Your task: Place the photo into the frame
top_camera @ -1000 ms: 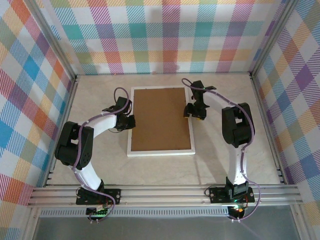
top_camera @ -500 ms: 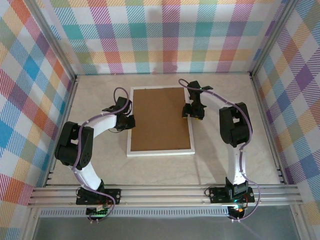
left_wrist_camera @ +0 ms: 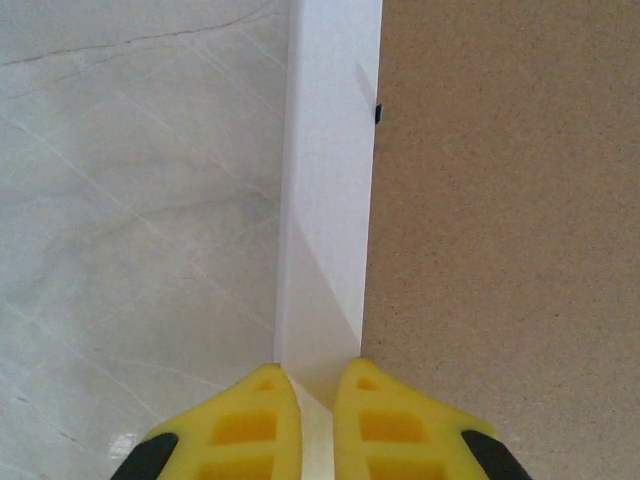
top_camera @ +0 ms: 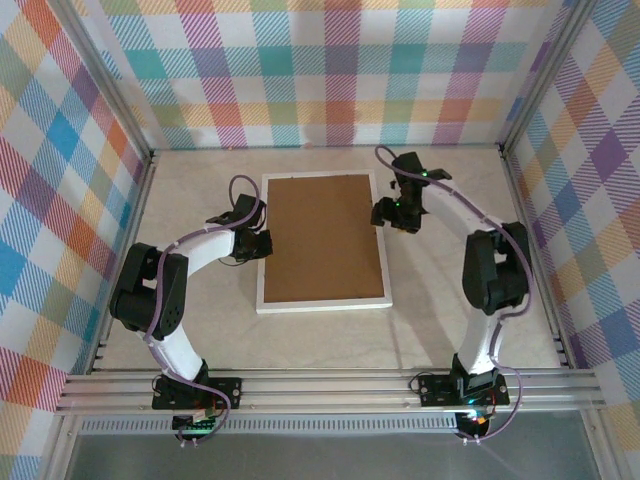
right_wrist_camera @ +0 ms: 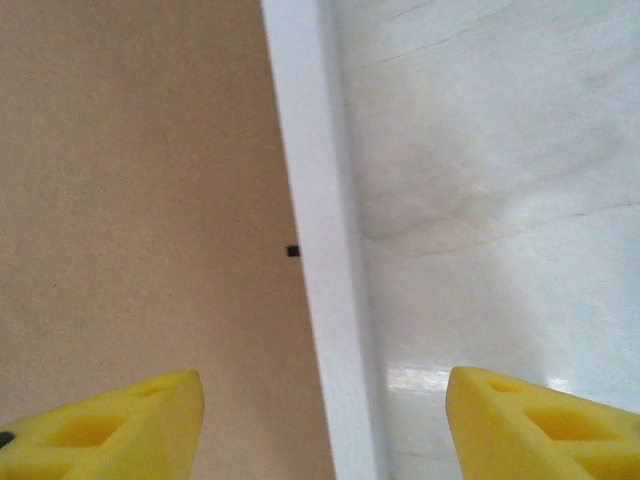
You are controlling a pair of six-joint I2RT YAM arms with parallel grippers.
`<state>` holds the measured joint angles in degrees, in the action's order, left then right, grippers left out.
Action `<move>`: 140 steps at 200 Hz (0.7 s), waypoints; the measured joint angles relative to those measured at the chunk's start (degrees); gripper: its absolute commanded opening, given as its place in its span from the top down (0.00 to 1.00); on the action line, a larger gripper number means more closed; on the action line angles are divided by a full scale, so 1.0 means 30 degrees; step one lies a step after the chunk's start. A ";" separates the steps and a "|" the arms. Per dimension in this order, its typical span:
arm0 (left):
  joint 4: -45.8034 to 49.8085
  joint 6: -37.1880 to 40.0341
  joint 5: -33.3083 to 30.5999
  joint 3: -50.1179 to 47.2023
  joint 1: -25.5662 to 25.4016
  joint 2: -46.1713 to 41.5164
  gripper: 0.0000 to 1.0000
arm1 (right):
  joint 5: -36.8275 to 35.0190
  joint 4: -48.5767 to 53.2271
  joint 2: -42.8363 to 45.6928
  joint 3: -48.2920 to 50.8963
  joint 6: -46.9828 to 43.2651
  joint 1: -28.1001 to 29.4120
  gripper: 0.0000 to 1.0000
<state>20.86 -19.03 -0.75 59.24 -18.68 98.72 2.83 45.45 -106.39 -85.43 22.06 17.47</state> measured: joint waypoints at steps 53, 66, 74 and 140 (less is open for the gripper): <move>0.0000 -0.0306 -0.0131 0.0000 -0.0036 -0.0029 1.00 | -0.0036 0.0889 0.1625 0.3767 -0.0386 0.0095 0.34; 0.0000 -0.0313 -0.0160 0.0000 -0.0058 -0.0029 1.00 | 0.0080 0.1224 0.1661 0.4524 -0.0532 0.0262 0.34; 0.0000 -0.0335 -0.0204 0.0000 -0.0073 -0.0036 1.00 | 0.0087 0.1399 0.1712 0.4860 -0.0597 0.0437 0.33; 0.0000 -0.0364 -0.0284 0.0000 -0.0109 -0.0036 1.00 | -0.0058 0.1515 0.2390 0.6215 -0.0342 0.1661 0.33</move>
<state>20.86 -20.12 -1.61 59.24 -19.00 98.61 2.66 50.00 -99.22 -66.78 21.04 22.46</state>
